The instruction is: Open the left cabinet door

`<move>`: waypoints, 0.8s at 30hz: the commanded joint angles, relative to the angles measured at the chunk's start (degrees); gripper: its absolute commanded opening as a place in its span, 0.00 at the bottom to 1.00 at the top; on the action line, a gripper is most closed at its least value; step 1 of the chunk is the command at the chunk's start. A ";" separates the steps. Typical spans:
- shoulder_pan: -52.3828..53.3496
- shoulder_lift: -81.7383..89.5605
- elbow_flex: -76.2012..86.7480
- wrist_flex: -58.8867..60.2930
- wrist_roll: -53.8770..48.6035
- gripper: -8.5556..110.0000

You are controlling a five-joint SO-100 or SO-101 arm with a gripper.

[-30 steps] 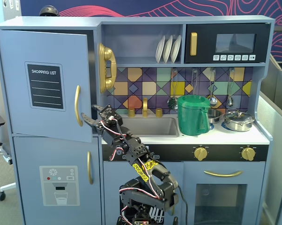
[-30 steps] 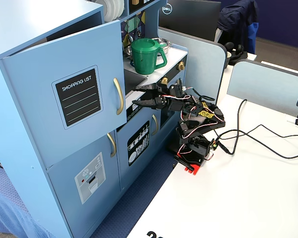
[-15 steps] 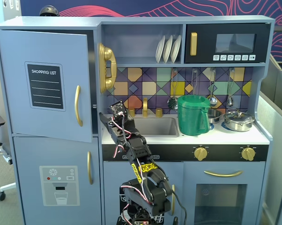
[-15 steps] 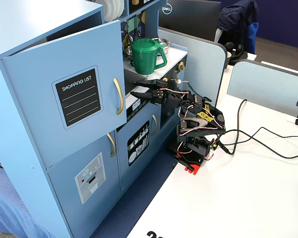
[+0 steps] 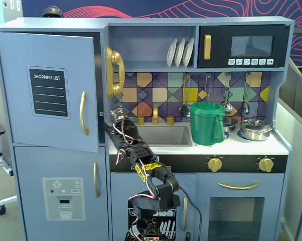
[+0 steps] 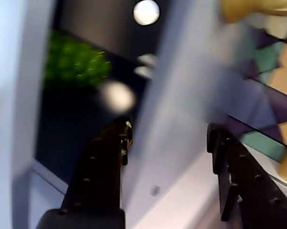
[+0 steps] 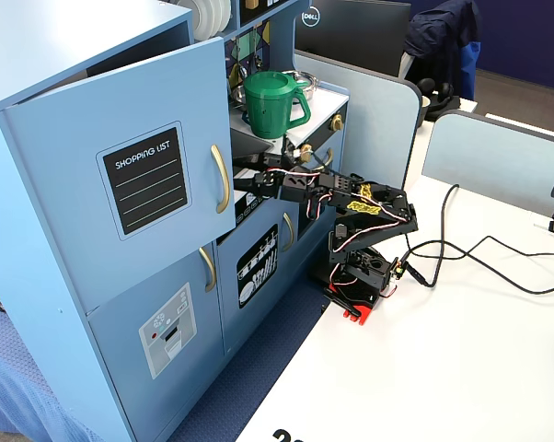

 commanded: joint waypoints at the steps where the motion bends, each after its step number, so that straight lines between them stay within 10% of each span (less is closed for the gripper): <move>1: -4.13 -2.55 -5.27 -5.36 -2.55 0.16; 24: -29.62 -0.97 -2.99 -10.99 -15.56 0.17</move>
